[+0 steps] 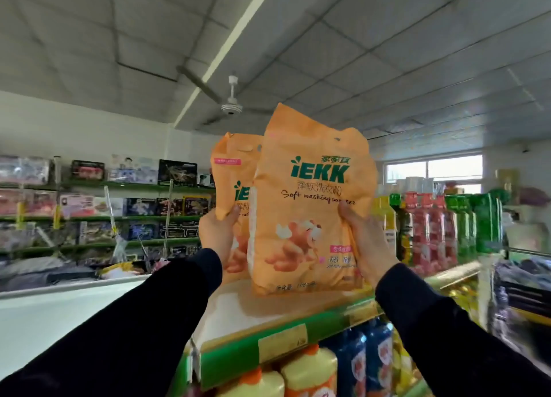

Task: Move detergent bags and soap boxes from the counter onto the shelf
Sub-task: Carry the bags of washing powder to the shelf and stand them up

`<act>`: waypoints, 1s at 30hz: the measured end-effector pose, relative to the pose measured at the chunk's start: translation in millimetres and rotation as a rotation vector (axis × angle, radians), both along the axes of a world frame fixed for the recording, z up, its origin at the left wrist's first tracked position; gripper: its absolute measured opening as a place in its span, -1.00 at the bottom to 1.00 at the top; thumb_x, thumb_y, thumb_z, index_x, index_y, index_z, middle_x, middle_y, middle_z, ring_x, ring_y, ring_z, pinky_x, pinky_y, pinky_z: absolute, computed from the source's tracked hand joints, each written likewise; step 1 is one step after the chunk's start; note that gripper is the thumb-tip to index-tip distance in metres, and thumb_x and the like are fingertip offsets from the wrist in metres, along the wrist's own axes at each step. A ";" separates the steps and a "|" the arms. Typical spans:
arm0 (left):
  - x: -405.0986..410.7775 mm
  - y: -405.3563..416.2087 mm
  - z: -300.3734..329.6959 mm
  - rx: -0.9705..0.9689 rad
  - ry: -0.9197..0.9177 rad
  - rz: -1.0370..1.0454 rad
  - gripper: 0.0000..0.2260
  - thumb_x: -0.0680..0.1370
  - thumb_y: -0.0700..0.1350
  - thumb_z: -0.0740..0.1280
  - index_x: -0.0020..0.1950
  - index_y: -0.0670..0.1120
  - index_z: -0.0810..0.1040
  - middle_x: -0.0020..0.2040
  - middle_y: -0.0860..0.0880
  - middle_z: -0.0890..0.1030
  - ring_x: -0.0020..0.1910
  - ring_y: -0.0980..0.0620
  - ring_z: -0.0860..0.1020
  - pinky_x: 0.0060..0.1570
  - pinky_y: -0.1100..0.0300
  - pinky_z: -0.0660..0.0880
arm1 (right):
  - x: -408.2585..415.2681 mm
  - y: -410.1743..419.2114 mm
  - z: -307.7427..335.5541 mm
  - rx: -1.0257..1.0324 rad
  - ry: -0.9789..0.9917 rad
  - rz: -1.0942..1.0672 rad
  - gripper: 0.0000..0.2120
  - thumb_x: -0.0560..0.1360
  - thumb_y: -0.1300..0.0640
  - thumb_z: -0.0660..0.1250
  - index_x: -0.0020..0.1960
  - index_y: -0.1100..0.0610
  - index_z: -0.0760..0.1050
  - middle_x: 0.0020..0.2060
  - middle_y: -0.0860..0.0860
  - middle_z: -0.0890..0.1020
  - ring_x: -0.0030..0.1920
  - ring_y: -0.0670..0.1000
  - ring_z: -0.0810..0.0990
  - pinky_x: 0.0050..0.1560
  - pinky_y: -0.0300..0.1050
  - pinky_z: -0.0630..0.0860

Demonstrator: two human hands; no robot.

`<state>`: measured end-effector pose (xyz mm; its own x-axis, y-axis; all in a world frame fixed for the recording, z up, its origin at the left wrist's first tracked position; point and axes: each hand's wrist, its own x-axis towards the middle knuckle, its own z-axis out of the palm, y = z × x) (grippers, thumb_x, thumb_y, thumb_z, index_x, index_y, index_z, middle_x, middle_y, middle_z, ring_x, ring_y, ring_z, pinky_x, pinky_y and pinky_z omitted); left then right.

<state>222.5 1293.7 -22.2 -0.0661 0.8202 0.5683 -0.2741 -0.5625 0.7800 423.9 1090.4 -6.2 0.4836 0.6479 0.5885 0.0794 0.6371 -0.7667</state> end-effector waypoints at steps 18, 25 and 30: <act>-6.9 -12.0 36.3 -0.036 0.333 -0.400 -0.15 0.42 0.47 0.33 0.56 0.01 0.30 0.38 -0.04 0.57 0.31 -0.07 0.58 0.26 -0.05 0.53 | 23.3 96.1 -4.7 -0.079 0.102 0.153 -0.70 0.60 -0.06 0.38 0.15 0.15 0.66 0.01 0.15 0.76 0.00 0.17 0.76 -0.08 0.09 0.69; 0.4 -16.2 34.9 0.019 0.094 -0.336 -0.58 0.59 -0.11 0.43 0.41 0.06 0.41 0.20 -0.09 0.67 0.01 -0.04 0.73 -0.19 0.09 0.68 | 25.3 122.6 -15.2 -0.054 0.134 0.071 -0.76 0.63 0.05 0.35 0.21 0.15 0.63 0.00 0.09 0.77 -0.03 0.06 0.76 -0.17 -0.10 0.67; 14.4 -27.1 40.7 -0.093 -0.020 -0.383 -0.57 0.56 0.02 0.46 0.34 -0.06 0.41 0.14 -0.12 0.69 -0.07 -0.05 0.75 -0.19 -0.03 0.69 | 41.6 106.3 15.8 -0.179 -0.014 0.211 -0.53 0.54 -0.22 0.37 0.28 0.09 0.61 0.10 0.13 0.74 0.06 0.15 0.74 0.01 0.05 0.65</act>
